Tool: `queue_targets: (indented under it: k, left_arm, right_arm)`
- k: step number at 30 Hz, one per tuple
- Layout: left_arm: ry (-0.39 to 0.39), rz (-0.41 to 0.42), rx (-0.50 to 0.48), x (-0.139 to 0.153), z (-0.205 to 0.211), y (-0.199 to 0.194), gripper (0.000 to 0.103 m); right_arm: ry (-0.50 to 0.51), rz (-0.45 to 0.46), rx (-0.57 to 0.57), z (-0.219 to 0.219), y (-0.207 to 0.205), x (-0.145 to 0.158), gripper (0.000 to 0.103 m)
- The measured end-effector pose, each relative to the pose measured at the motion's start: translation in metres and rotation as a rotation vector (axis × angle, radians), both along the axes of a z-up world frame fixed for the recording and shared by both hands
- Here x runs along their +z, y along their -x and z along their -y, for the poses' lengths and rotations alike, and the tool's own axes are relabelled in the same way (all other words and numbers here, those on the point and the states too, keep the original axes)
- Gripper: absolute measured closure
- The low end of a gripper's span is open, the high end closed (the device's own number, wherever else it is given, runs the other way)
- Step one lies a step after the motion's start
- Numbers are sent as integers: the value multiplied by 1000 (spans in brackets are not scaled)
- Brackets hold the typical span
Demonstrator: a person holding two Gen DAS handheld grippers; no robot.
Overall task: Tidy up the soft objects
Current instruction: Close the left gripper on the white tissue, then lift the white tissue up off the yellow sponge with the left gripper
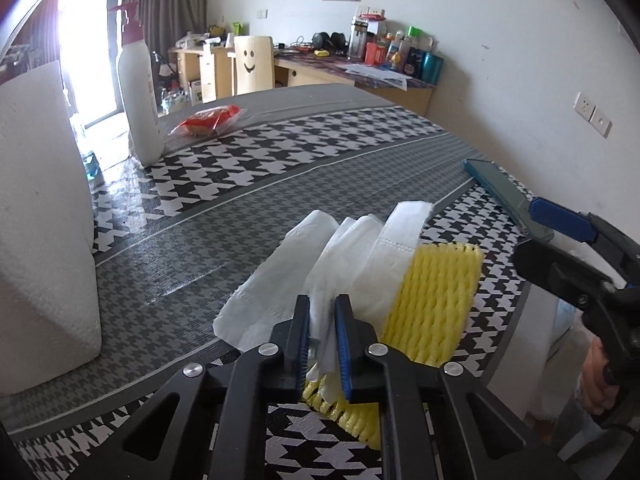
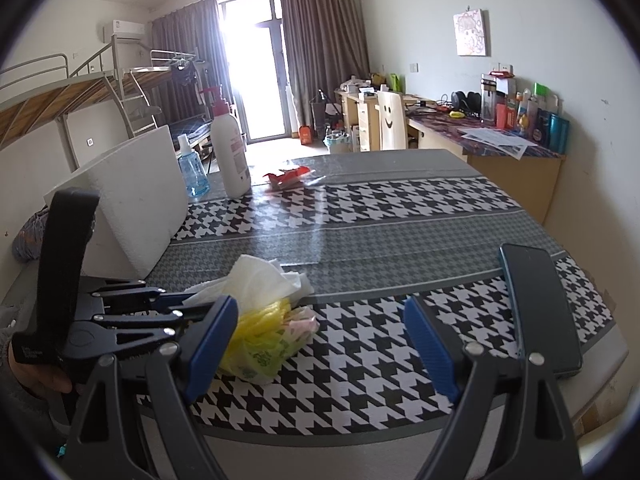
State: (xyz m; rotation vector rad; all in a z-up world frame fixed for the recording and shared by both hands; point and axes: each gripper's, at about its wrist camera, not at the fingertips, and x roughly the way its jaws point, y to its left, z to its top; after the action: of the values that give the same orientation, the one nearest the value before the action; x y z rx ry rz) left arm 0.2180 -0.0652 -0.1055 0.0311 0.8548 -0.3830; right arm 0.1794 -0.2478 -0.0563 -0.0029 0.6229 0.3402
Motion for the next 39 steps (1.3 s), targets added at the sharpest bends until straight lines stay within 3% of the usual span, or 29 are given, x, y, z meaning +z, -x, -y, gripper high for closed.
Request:
queue_targets:
  k: [16,24,28,39]
  left_arm:
    - [85,121,56,44,-31,25,93]
    - [125,140,94,51,-47,32,93]
    - [166,128,58,55,-48,37,93]
    - [135,173,50,64,-49,48,93]
  right_arm:
    - [11,-10,21,-9,5,0,15]
    - [27,-17,57,-22,6,-2,15]
    - [33,-19,68,-27,7,-2,15]
    - [49,-13,87,-38,17,-1,15]
